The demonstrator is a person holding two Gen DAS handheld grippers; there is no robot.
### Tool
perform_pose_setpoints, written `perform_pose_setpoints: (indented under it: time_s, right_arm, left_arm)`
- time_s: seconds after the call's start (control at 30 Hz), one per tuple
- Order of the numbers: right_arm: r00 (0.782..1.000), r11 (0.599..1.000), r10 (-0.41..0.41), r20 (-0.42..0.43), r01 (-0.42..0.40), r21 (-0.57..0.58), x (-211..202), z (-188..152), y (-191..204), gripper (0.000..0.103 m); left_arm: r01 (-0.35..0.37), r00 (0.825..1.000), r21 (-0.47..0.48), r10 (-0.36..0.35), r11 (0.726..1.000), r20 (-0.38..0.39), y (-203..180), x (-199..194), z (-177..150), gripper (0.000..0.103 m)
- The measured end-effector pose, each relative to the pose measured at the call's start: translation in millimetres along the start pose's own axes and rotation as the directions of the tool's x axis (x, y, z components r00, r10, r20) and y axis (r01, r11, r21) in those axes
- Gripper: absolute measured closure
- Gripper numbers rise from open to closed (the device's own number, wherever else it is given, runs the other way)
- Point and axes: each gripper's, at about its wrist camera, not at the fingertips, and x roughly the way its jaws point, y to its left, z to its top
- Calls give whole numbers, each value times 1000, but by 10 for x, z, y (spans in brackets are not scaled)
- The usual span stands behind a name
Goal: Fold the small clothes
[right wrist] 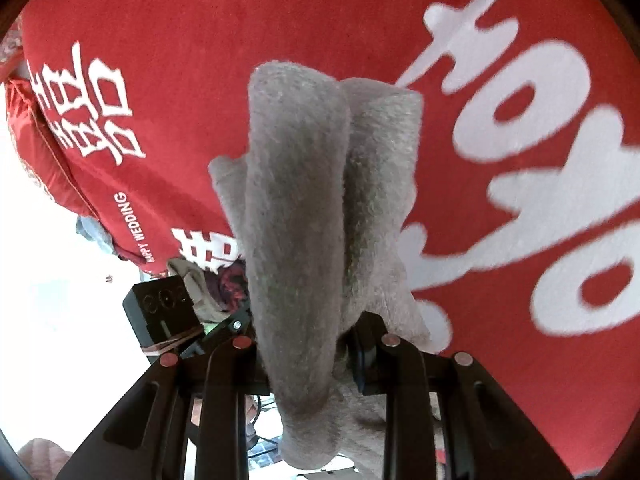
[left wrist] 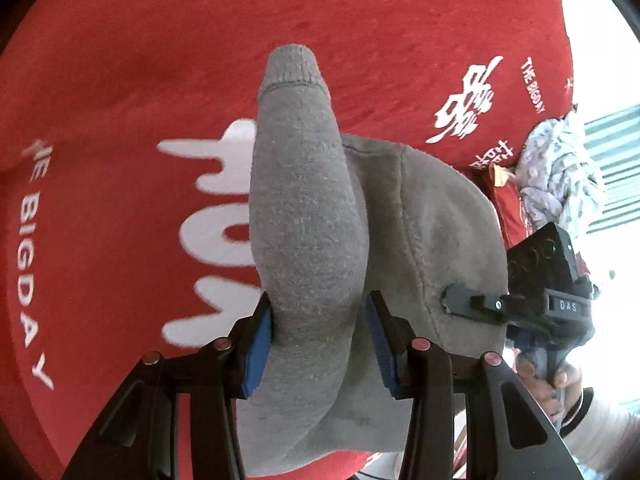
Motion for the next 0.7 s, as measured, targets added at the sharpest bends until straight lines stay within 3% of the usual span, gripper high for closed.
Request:
perform_pose_setpoints:
  time_s: [0.3,0.43,0.57,0.7]
  right_arm:
    - [991,998,50,-126,-55,-40,384,-400,212,73]
    - [985,997,43,-167,-52,-51,554,-433,186,74]
    - [985,997,-42,-165,30,-72,665,-334,12,74]
    - [981,983,-176,-83,171,-71,525,-93,-260,74]
  left_arm:
    - [-73,997,-50,73,996,-2,318,-450,-482,56]
    - [-117,993,-84,116,990,-18,513,-427,-618,56]
    - [-172,985,-80,172,982,-8,688,-249,-659,56]
    - [-246,969,-83,247,966,2,837,-88,-631,56]
